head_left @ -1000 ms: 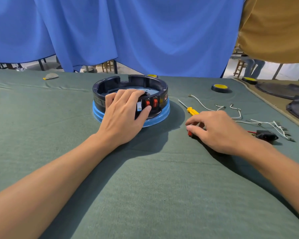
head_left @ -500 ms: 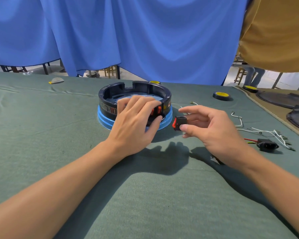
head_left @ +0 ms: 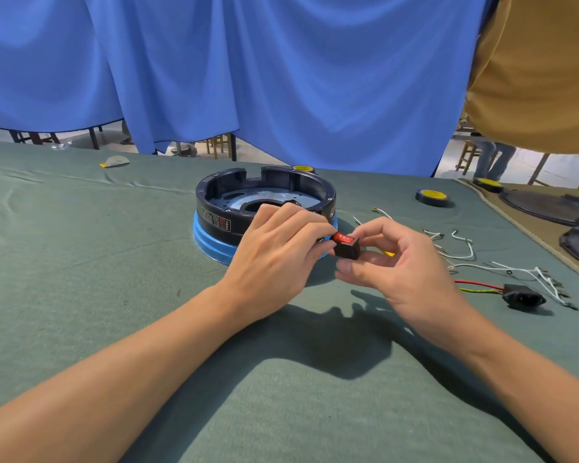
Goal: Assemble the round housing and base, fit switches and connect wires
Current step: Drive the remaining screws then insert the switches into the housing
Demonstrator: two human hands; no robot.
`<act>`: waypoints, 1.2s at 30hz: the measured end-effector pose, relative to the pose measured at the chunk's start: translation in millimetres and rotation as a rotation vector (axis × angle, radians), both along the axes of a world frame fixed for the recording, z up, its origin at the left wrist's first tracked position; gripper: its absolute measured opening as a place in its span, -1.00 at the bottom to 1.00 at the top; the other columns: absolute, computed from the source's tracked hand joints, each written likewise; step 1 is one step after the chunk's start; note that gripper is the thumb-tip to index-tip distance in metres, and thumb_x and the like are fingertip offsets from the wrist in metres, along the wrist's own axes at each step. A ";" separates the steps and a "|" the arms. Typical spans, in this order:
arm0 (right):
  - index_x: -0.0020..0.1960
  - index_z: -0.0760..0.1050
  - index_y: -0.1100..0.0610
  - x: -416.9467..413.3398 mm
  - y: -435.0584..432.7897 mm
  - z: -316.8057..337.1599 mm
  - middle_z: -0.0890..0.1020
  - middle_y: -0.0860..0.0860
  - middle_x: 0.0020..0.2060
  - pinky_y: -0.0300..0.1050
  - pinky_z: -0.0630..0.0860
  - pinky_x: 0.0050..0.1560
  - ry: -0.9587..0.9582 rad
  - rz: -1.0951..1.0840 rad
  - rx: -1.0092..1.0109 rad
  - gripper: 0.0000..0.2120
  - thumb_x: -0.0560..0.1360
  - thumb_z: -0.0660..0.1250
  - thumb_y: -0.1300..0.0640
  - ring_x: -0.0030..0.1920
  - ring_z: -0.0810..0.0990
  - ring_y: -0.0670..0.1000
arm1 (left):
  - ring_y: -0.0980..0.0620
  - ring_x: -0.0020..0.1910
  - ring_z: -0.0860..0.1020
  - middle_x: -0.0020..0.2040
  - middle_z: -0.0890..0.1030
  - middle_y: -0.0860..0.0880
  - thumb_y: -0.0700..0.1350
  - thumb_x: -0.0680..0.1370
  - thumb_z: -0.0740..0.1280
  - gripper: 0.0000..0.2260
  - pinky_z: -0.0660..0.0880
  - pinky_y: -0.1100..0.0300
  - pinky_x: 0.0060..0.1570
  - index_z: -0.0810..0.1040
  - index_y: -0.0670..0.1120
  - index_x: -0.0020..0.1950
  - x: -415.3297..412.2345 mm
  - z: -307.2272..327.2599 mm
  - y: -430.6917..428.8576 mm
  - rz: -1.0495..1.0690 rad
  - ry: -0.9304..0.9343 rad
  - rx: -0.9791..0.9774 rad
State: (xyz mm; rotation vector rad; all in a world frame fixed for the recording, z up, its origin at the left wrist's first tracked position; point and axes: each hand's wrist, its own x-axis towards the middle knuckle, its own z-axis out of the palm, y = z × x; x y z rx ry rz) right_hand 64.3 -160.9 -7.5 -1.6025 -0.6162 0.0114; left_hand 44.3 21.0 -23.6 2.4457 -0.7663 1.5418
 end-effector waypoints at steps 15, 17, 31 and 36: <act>-0.09 0.65 -0.02 1.5 14.2 -3.0 0.68 -0.16 -0.26 -0.30 0.51 -0.13 -0.347 -0.235 -0.327 -0.86 0.40 0.49 0.18 -0.17 0.63 -0.17 | -0.13 -0.14 0.63 -0.08 0.68 -0.09 -0.31 0.55 0.37 -0.88 0.49 0.02 -0.17 0.70 -0.16 -0.02 7.6 1.3 14.4 -0.002 -0.114 0.099; -0.05 0.60 -0.01 1.7 20.1 -2.2 0.65 -0.16 -0.32 -0.36 0.46 -0.20 -0.406 -0.290 -0.355 -0.80 0.37 0.49 0.20 -0.25 0.59 -0.20 | -0.12 -0.15 0.63 -0.08 0.67 -0.09 -0.31 0.57 0.34 -0.83 0.47 0.03 -0.18 0.72 -0.12 -0.03 7.5 2.7 16.8 0.000 -0.129 0.108; 0.22 0.54 0.11 9.7 67.0 -11.6 0.68 0.00 -0.10 -0.01 0.62 -0.02 -0.618 -0.349 -0.199 -0.70 0.50 0.38 0.23 -0.12 0.68 -0.04 | -0.10 -0.12 0.61 -0.16 0.68 -0.03 -0.05 0.62 0.20 -0.72 0.37 0.02 0.03 0.66 -0.16 -0.04 9.7 2.7 60.6 0.250 0.300 -0.267; 0.16 0.58 0.13 11.0 64.3 -17.5 0.67 -0.03 -0.18 -0.27 0.46 -0.09 -0.763 -0.429 -0.305 -0.70 0.44 0.47 0.21 -0.18 0.60 -0.02 | -0.11 -0.28 0.49 -0.35 0.57 -0.04 -0.04 0.65 0.14 -0.64 0.35 -0.02 -0.05 0.59 -0.18 -0.20 12.1 0.6 57.2 0.275 0.328 -0.290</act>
